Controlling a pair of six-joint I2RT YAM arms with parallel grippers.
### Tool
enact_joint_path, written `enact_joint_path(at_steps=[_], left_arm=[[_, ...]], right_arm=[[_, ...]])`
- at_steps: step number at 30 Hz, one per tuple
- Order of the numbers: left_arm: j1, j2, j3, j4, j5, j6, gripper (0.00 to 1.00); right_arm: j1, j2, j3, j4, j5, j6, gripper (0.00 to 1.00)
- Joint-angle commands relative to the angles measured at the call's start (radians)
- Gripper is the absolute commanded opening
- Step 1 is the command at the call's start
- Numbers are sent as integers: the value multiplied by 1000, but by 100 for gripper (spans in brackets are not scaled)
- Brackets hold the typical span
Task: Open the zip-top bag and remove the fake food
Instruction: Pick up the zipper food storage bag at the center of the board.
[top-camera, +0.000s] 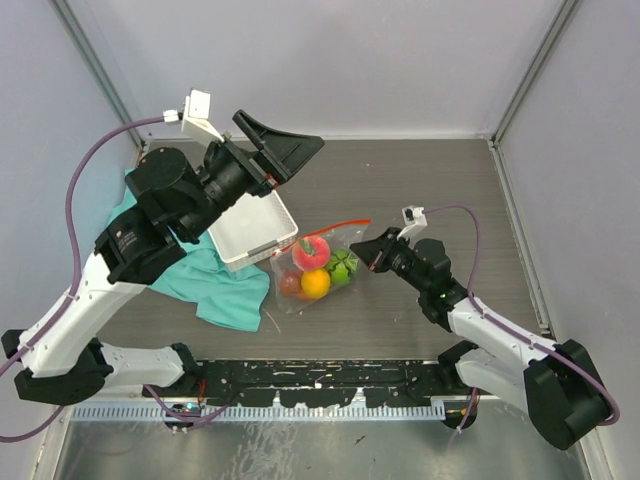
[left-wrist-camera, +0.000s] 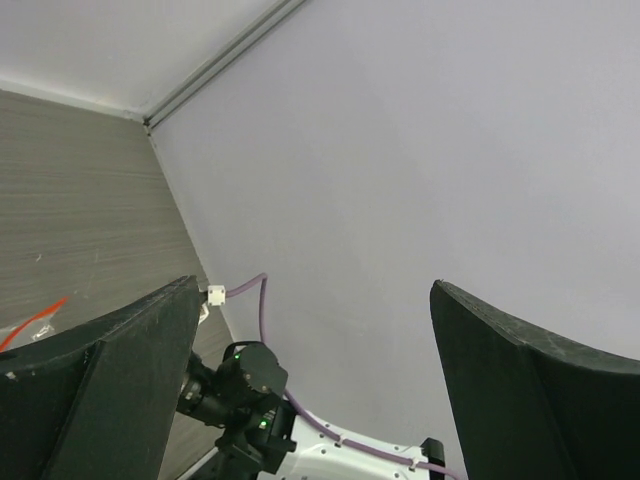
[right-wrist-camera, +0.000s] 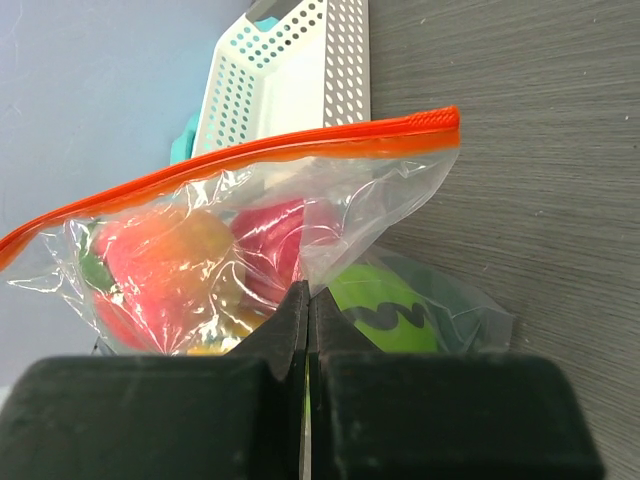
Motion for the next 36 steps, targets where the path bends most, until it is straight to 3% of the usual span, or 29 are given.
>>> enact_joint_path(at_steps=[1, 7, 11, 16, 20, 25, 31, 36], left_arm=[[1, 11, 55, 40, 23, -28, 98], [-1, 19, 37, 50, 80, 8, 98], [1, -126, -260, 157, 30, 160, 98], [2, -395, -662, 239, 74, 486, 98], [1, -595, -896, 248, 33, 567, 100], [2, -764, -1199, 443, 40, 607, 97], [27, -688, -1363, 705, 140, 553, 99], [211, -496, -1376, 900, 418, 382, 98]], right_arm=[[-5, -14, 62, 16, 26, -40, 0], [-4, -51, 45, 4, 39, -40, 0], [-7, -88, 46, -29, 48, -51, 0], [-8, -121, 59, -84, 53, -63, 0], [-11, -150, 50, -105, 67, -60, 0], [-15, -201, 48, -147, 83, -64, 0], [-20, -271, 42, -230, 117, -89, 0], [-24, -311, 27, -265, 116, -94, 0]])
